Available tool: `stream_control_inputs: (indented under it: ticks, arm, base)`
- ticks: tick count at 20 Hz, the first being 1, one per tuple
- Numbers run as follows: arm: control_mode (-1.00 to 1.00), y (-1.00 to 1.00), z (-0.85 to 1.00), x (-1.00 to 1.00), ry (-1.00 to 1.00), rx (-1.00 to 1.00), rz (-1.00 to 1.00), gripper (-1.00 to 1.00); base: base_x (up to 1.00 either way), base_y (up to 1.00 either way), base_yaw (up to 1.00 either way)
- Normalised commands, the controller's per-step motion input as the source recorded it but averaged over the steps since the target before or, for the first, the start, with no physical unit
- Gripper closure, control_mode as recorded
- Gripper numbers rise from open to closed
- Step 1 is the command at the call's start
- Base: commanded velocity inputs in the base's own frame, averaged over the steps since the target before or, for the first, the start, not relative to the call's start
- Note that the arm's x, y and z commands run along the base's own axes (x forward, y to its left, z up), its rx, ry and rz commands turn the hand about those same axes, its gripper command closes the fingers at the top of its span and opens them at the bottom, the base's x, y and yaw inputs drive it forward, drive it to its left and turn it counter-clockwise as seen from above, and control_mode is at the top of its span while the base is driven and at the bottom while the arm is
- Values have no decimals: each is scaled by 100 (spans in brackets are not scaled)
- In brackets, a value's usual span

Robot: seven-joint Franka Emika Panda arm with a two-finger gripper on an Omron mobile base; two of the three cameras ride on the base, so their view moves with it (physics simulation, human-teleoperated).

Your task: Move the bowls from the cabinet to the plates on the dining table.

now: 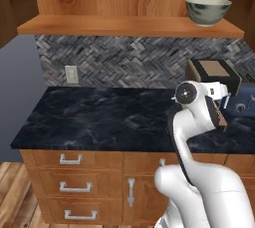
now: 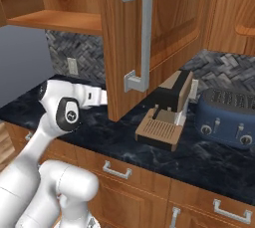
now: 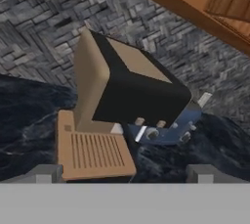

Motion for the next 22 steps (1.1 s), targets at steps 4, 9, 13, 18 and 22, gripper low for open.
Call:
stream_control_inputs:
  ticks: [4, 9, 13, 18, 22]
  arm:
    - [-100, 0, 52, -8, 0, -2, 0, -100]
    - [-100, 0, 58, -8, 0, 0, 0, -100]
    - [-100, 0, 62, -13, 0, 0, 0, -100]
    - [-100, 0, 57, -11, 0, 0, 0, -100]
    - [-100, 6, 42, -9, 0, -4, 0, -100]
  base:
    - [0, 0, 0]
    - [0, 0, 0]
    - [0, 0, 0]
    - [0, 0, 0]
    - [0, 0, 0]
